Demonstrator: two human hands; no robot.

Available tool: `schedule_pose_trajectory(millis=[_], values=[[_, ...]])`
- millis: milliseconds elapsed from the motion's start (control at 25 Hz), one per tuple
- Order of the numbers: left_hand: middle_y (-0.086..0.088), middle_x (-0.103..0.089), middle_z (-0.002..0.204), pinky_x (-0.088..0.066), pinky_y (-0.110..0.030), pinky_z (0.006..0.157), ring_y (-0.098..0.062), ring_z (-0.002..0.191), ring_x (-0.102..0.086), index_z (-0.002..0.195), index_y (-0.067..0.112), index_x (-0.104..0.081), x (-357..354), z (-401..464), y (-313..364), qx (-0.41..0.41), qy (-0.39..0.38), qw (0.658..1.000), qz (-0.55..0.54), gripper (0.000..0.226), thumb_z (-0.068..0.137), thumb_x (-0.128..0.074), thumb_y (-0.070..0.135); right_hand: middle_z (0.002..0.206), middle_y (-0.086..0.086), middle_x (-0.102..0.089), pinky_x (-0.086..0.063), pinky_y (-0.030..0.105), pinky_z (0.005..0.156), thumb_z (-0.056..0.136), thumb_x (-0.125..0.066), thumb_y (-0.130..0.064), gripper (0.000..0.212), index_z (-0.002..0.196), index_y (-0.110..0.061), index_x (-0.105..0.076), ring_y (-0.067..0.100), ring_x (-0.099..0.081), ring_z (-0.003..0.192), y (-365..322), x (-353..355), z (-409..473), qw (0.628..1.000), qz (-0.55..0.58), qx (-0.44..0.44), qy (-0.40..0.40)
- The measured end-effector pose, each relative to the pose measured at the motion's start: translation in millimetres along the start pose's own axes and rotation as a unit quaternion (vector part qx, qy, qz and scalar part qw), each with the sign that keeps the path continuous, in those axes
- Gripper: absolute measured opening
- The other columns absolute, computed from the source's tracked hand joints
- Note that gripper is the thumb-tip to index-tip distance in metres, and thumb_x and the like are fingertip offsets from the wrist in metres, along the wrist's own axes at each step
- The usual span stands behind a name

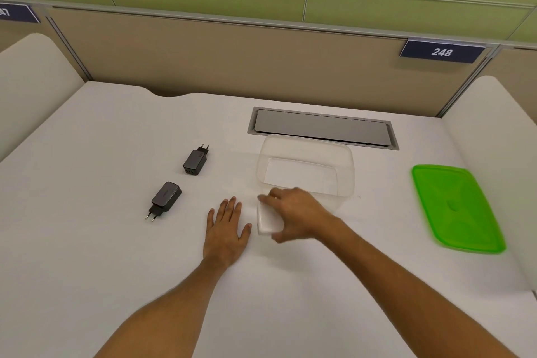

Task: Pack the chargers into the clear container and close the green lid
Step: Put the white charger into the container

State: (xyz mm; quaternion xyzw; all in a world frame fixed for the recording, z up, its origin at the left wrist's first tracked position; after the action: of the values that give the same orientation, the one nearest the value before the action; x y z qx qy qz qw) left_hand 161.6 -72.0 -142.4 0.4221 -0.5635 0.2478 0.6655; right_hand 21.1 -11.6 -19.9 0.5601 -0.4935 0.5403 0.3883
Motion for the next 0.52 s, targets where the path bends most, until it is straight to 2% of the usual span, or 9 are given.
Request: schedule_pose_trajectory(millis=[120,240,400,520], values=[[0.002,-0.019,0.16,-0.001,-0.04,0.121,-0.014,0.148,-0.009,0.149,0.019,-0.026,1,-1,0,0.005,0.001,1.0,-0.008,0.065,0.091,-0.028,0.05,0.117,0.005,-0.061,-0.048,0.034,0.082,0.062,-0.069,-0.054,0.09,0.14,-0.017,-0.042,0.03,-0.063,0.092,28,39,12,0.995,0.015,-0.065,0.072],[0.002,-0.017,0.16,-0.001,-0.04,0.121,-0.013,0.148,-0.008,0.149,0.02,-0.025,1,-1,0,0.007,-0.003,1.0,-0.014,0.065,0.092,-0.029,0.05,0.122,0.004,-0.06,-0.048,0.036,0.085,0.063,-0.07,-0.057,0.09,0.139,-0.019,-0.041,0.031,-0.062,0.099,62,57,19,0.982,0.046,-0.147,0.107],[0.003,-0.014,0.161,0.001,-0.039,0.121,-0.012,0.149,-0.005,0.15,0.02,-0.023,1,-1,0,0.009,-0.007,1.0,-0.01,0.066,0.092,-0.027,0.05,0.125,0.005,-0.059,-0.048,0.037,0.084,0.063,-0.071,-0.057,0.088,0.137,-0.018,-0.042,0.029,-0.06,0.107,108,53,22,0.957,0.08,-0.258,0.109],[0.004,-0.014,0.161,0.001,-0.039,0.121,-0.011,0.148,-0.005,0.15,0.02,-0.023,-1,-1,-1,0.011,-0.007,1.0,-0.01,0.066,0.091,-0.026,0.051,0.12,0.007,-0.061,-0.049,0.037,0.081,0.063,-0.074,-0.054,0.083,0.131,-0.016,-0.046,0.029,-0.06,0.104,135,38,23,0.949,0.065,-0.302,0.067]])
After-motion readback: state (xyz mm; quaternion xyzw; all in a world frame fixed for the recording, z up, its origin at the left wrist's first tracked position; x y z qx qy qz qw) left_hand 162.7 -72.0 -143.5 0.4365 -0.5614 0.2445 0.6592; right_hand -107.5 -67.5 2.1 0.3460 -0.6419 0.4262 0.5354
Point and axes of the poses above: each hand's wrist, its own z-axis towards the middle knuckle, its own x-axis out of the back of the hand, y = z × x, the point moved 7 cm from there along z, towards the middle knuckle
